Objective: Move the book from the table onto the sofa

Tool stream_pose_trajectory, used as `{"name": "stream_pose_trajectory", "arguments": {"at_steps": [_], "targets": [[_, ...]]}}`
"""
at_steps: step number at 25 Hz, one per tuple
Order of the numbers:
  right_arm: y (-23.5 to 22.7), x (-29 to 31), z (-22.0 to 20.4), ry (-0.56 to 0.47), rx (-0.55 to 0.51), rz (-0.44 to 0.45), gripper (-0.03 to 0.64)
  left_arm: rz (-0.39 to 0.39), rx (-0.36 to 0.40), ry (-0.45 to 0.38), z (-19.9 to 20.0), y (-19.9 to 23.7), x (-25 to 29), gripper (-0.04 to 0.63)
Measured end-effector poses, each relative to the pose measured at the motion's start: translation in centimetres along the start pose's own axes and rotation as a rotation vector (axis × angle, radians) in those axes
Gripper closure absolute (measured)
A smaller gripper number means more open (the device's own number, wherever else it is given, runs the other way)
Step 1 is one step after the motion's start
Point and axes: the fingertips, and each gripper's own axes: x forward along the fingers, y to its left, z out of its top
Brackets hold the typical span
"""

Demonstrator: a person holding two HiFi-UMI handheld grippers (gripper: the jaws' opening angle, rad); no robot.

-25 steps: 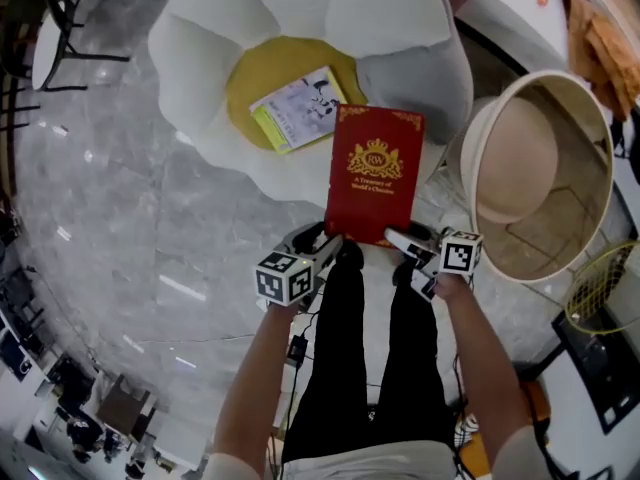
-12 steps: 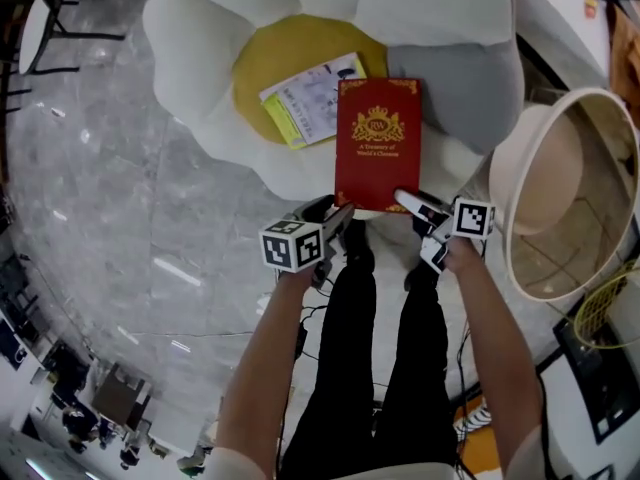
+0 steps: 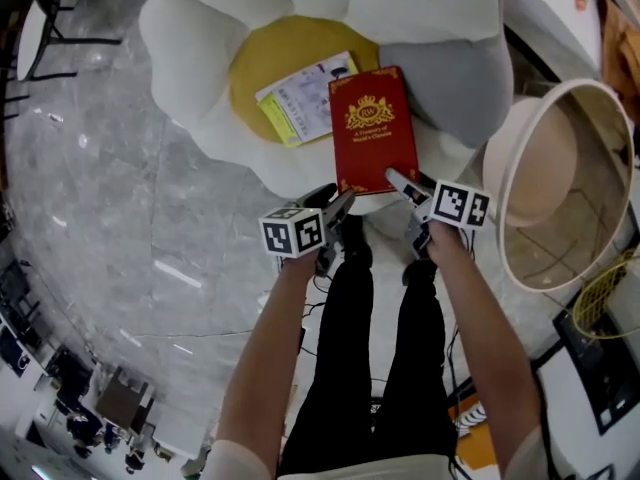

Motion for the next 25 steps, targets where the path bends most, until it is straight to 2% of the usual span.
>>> {"name": "stream_pose_trajectory", "arguments": {"at_steps": [3,5,9,11,15,16,18,20,25], "targets": [[-0.5,-2.7,0.2,-0.031,-0.115,-0.115,0.258,-0.001,0.007,-0.023,0.9,-0.9,-1.0,0.407],[0.0,-5.3,0.5,-0.075,-0.141,-0.122,0.259,-0.011,0.019,-0.040,1.4,-2.1,-2.2,0.410],[4.7,-12.3,0.6,-0.187,-0.188,-0.006,0.264,-0.050,0.055,-0.080,2.1,-6.2,-6.2,0.491],[8.0,-15.8,0.4,-0.220,-0.247,0.048,0.280,-0.060,0.107,-0.109,2.8,-8.8,-8.8,0.525],[14.7,-21.7,1.1,-0.237,-0.448,0.103,0.400,-0.064,0.233,-0.188,5.3,-14.7,-14.3,0.575],[16.5,-23.5,1.1,-0.234,-0.490,0.114,0.410,-0.065,0.253,-0.205,5.5,-16.5,-16.0,0.580],[19.9,-27.2,1.5,-0.244,-0.550,0.145,0.490,-0.061,0.296,-0.241,5.7,-20.3,-19.2,0.591],[22.8,-30.7,2.2,-0.274,-0.574,0.178,0.541,-0.057,0.334,-0.279,5.8,-23.7,-22.1,0.594],[27.8,-38.3,1.7,-0.301,-0.654,0.231,0.565,-0.044,0.387,-0.332,3.9,-30.2,-27.8,0.594]]}}
